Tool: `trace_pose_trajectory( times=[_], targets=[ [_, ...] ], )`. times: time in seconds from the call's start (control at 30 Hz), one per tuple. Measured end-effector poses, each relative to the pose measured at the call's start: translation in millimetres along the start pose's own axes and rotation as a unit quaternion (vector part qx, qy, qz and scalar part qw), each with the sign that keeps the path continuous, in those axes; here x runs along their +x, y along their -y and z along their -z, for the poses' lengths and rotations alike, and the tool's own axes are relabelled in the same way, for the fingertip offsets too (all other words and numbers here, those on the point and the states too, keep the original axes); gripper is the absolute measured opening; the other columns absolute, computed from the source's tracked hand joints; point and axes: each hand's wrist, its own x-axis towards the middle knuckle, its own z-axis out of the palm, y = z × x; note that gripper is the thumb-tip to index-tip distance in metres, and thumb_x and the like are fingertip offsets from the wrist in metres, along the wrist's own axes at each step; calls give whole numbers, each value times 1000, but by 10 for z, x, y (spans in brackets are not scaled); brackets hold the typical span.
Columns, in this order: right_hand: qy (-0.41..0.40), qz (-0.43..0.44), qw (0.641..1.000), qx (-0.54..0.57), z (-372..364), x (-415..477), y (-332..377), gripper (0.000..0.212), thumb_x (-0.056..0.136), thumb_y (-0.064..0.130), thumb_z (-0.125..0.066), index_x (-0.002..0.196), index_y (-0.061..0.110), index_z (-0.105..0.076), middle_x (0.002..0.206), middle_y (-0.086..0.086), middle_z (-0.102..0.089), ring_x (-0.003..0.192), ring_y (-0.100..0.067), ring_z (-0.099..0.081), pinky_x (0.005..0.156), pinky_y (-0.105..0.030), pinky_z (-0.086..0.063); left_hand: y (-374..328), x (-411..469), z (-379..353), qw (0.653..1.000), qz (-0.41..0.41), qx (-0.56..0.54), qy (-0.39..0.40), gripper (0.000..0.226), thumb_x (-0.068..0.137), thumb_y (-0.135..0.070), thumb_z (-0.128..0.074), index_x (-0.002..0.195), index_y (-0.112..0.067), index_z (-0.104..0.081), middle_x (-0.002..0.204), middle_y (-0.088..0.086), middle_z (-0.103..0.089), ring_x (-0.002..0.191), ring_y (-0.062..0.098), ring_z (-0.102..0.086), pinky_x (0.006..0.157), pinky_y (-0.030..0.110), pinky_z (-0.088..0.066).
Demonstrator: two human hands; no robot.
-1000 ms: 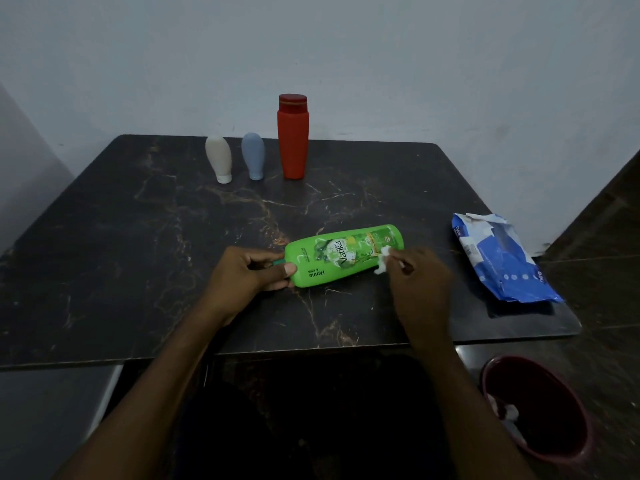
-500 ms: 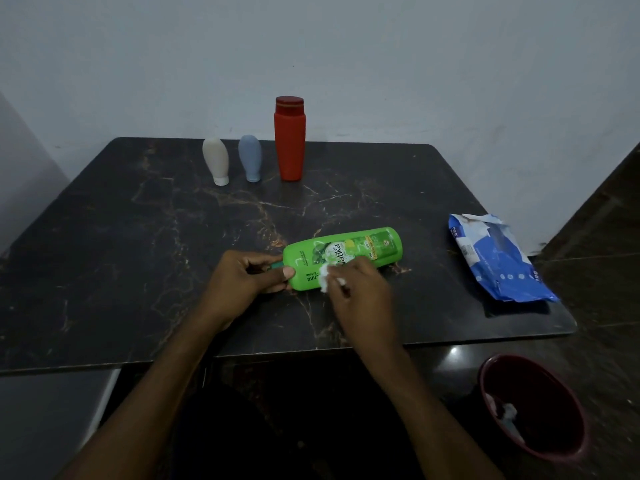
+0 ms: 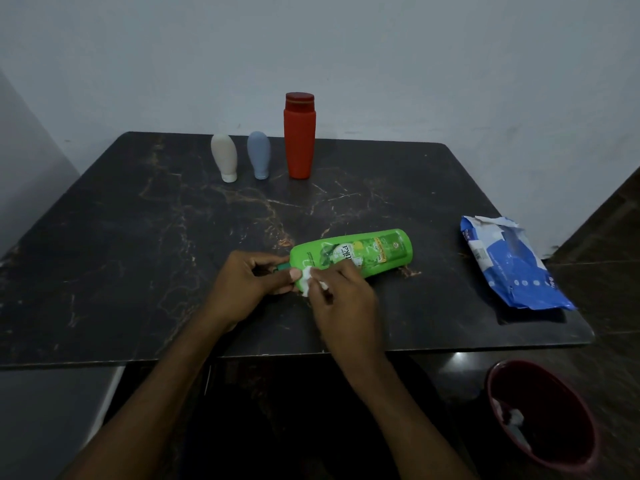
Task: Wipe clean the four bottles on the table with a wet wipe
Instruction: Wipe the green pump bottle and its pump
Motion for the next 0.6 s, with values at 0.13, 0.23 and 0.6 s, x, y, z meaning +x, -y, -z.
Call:
trace_pose_trajectory(
  times=[0.13,0.23,0.6],
  targets=[
    [-18,-71,997,-22,325,157,-382,16,94,20,-67,108,17,-73,102,7,-60,76,5,-55,69,-7,-47,8,7,11,1000,3,-13,18,31,86,-1,-75,117,3,-73,101,15,-79,91,31,-78,81,26,-62],
    [-76,-114,990,-38,634,292,-722,13,93,19,-67,104,14,-73,97,-2,-66,76,2,-58,67,-10,-50,0,7,7,1000,0,-12,22,31,86,-1,-75,117,2,-73,101,14,-79,91,31,-78,80,26,-62],
    [-30,-42,999,2,82,33,-74,13,95,17,-65,105,15,-74,98,7,-58,74,-2,-56,69,-14,-50,23,7,13,1000,-4,-1,13,30,85,-3,-77,115,2,-74,99,14,-79,90,31,-78,80,27,-62]
  ],
)
